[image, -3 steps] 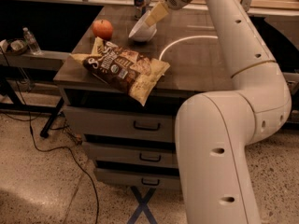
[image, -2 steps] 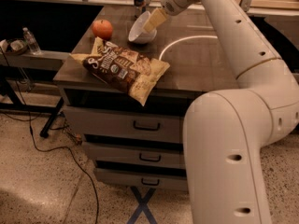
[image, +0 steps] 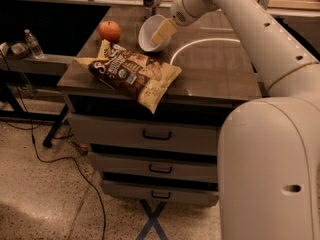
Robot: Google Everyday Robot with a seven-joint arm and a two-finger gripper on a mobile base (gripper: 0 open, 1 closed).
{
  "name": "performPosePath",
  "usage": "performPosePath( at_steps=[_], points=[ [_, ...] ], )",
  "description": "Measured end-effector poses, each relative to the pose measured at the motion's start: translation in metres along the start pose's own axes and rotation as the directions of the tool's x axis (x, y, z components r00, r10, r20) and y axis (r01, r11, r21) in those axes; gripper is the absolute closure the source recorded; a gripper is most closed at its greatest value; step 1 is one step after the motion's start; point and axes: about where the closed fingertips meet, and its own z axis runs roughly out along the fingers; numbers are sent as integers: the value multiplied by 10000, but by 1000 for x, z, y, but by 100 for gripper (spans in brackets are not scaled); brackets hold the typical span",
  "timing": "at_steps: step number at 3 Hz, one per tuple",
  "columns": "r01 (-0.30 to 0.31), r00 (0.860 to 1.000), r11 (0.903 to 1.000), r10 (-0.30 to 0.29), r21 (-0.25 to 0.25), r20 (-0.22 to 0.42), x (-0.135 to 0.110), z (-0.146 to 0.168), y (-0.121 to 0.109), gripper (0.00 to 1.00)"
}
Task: Move white bowl near redbull can
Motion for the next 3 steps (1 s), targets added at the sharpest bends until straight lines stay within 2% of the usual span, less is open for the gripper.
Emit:
performPosePath(
  at_steps=[1, 2, 3],
  points=[
    [-44, 9996, 9979, 61, -639, 267, -2, 10, 24, 0],
    [-60, 9979, 9961, 118, -885, 642, -14, 24, 34, 3],
    [-178, 9958, 9970, 244, -749, 886, -24, 34, 29, 33]
  ],
)
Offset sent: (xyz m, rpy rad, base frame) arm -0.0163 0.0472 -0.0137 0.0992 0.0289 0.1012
